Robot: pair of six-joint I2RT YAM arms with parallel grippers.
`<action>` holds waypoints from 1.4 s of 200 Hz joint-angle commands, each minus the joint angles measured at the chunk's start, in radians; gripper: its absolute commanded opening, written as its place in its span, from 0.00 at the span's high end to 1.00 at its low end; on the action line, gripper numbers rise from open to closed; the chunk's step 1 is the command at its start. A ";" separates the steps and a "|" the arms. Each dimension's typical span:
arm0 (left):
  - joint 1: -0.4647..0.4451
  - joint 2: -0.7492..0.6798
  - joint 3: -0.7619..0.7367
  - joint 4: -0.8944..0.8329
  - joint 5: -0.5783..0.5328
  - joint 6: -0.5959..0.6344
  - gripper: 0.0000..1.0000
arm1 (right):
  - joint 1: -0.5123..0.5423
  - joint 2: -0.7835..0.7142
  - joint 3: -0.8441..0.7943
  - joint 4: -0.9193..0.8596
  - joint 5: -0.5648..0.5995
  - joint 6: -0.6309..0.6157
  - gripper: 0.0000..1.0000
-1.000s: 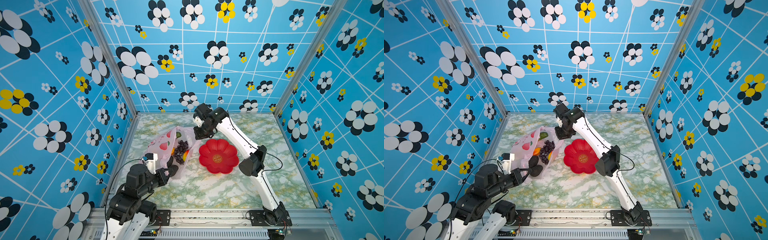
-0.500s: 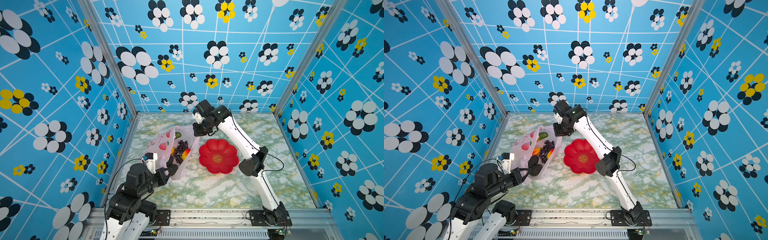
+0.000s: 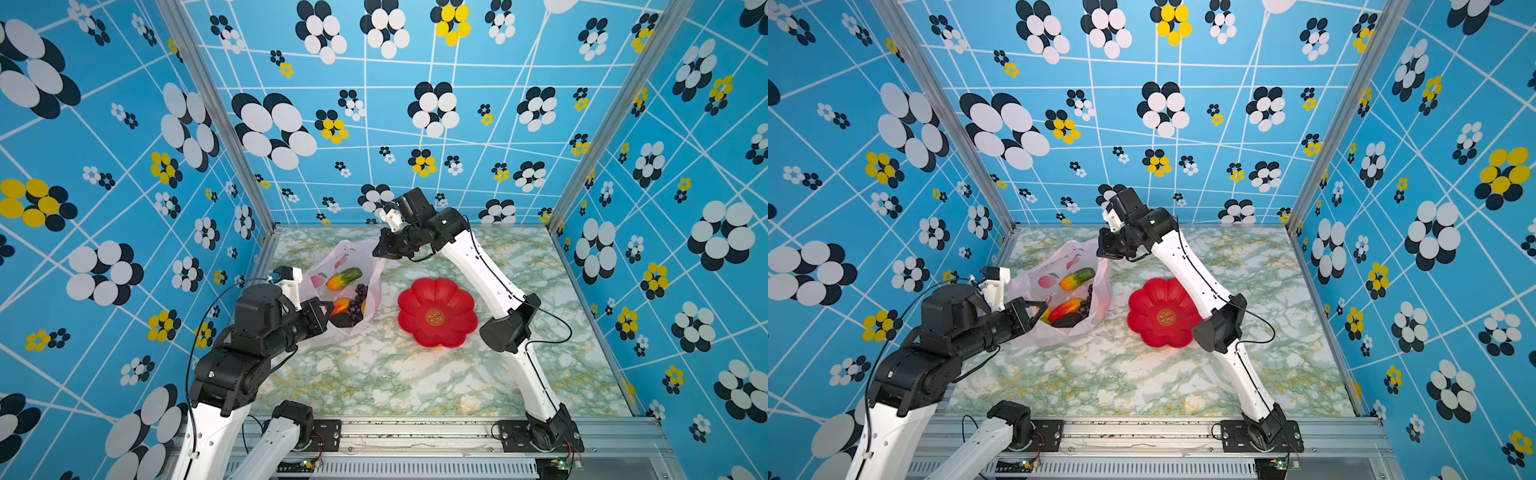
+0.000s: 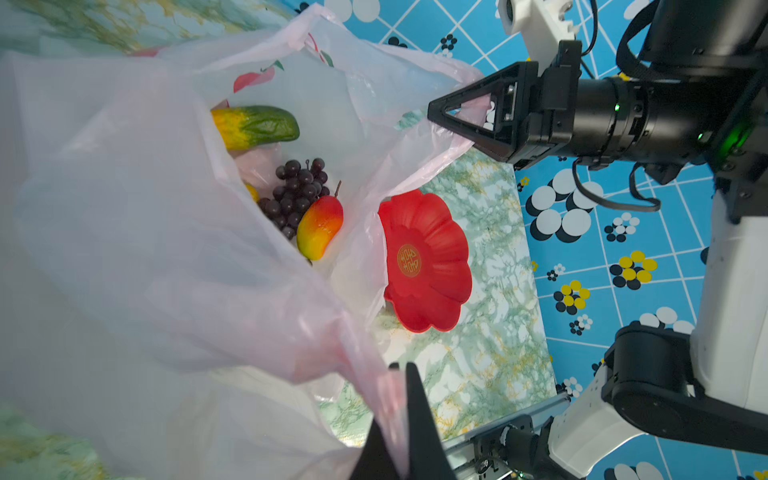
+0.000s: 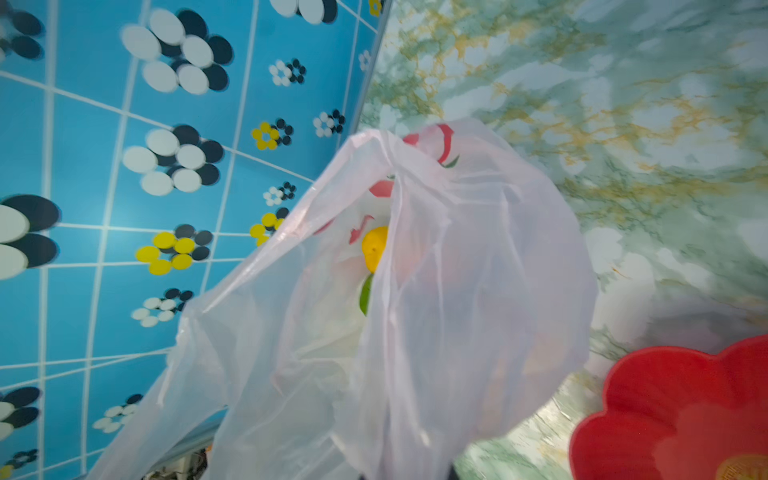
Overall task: Place the fruits into the plastic bag
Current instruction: 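Grasp the bag handle farthest from the robot with the right gripper, then lift both bag handles upright with the left and right grippers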
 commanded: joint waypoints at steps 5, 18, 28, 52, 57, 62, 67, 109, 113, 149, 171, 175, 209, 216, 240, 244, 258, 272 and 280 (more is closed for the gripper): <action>0.012 0.073 0.160 -0.027 -0.020 0.036 1.00 | -0.003 -0.076 0.049 0.185 -0.106 0.136 1.00; 0.013 0.124 0.249 -0.047 -0.032 0.049 1.00 | -0.004 -0.082 0.050 0.258 -0.141 0.191 1.00; 0.015 0.163 0.321 -0.070 -0.048 0.063 1.00 | -0.004 -0.086 0.051 0.314 -0.160 0.231 1.00; 0.016 0.237 0.469 -0.118 -0.104 0.099 1.00 | -0.004 -0.092 0.051 0.418 -0.190 0.299 1.00; 0.017 0.249 0.493 -0.126 -0.115 0.105 1.00 | -0.004 -0.094 0.051 0.432 -0.194 0.308 1.00; 0.017 0.260 0.514 -0.131 -0.124 0.114 1.00 | -0.005 -0.094 0.051 0.447 -0.198 0.316 1.00; 0.016 0.269 0.534 -0.138 -0.134 0.117 1.00 | -0.006 -0.092 0.051 0.458 -0.204 0.324 1.00; 0.021 0.325 0.611 -0.147 -0.161 0.136 1.00 | -0.031 -0.077 0.051 0.499 -0.228 0.349 1.00; 0.023 0.330 0.614 -0.147 -0.162 0.136 1.00 | -0.034 -0.074 0.051 0.504 -0.229 0.355 1.00; 0.039 0.370 0.617 -0.110 -0.141 0.131 1.00 | -0.093 -0.048 0.051 0.589 -0.241 0.402 1.00; 0.048 0.399 0.605 -0.072 -0.120 0.119 1.00 | -0.145 -0.029 0.051 0.638 -0.245 0.431 1.00; 0.049 0.403 0.600 -0.062 -0.119 0.116 1.00 | -0.155 -0.026 0.051 0.648 -0.246 0.438 1.00; 0.063 0.454 0.557 0.026 -0.030 0.059 1.00 | -0.230 -0.017 0.051 0.708 -0.254 0.487 1.00; 0.063 0.461 0.548 0.046 -0.014 0.050 1.00 | -0.241 -0.020 0.051 0.708 -0.258 0.489 1.00; 0.062 0.492 0.536 0.095 0.016 0.030 1.00 | -0.271 -0.029 0.048 0.675 -0.280 0.465 1.00; 0.064 0.497 0.531 0.103 0.021 0.029 1.00 | -0.275 -0.031 0.047 0.661 -0.282 0.454 1.00; 0.062 0.521 0.503 0.144 0.051 0.021 1.00 | -0.286 -0.040 0.039 0.609 -0.292 0.411 1.00; 0.063 0.549 0.467 0.177 0.091 -0.001 1.00 | -0.295 -0.059 0.003 0.572 -0.304 0.371 1.00; 0.062 0.558 0.439 0.205 0.116 -0.022 1.00 | -0.298 -0.077 -0.032 0.557 -0.308 0.347 1.00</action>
